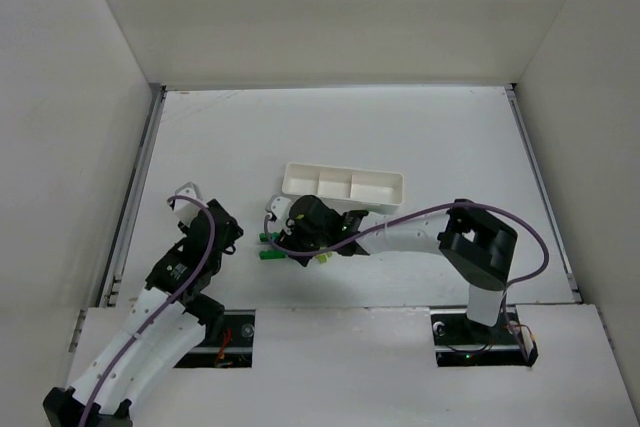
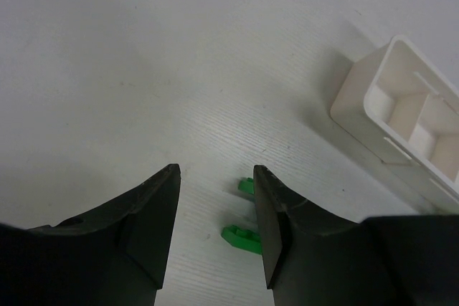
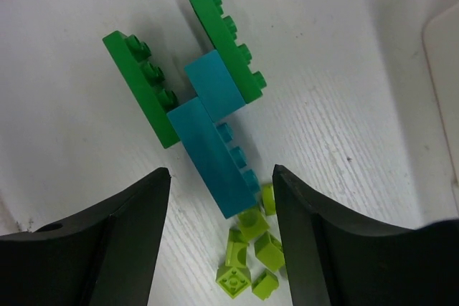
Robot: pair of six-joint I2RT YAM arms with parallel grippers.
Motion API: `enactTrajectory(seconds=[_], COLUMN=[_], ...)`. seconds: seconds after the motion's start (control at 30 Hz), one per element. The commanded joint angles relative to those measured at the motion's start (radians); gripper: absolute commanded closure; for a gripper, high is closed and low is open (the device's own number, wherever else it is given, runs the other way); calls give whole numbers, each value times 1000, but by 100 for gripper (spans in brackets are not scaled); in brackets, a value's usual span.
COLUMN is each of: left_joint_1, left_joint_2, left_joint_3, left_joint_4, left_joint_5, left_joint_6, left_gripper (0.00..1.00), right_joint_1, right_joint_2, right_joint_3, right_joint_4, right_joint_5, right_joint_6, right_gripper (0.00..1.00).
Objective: Sort the legos into containers by color
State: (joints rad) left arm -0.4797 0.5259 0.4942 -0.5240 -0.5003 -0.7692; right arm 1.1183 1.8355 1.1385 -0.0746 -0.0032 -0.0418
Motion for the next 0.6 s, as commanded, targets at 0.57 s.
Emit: enactTrajectory(seconds=[0.57], left_joint_1=[51], left_joint_2=[-38], left_joint_3=[-9], left_joint_4=[5], left_joint_5=[8], left_joint_6=[-42], left_gripper=[51], right_joint_1=[-4], right_joint_2=[35], right_joint_3=[49], right_joint_4=[54], right_joint_5=[-52], right_joint_6=[0], right_gripper=[76])
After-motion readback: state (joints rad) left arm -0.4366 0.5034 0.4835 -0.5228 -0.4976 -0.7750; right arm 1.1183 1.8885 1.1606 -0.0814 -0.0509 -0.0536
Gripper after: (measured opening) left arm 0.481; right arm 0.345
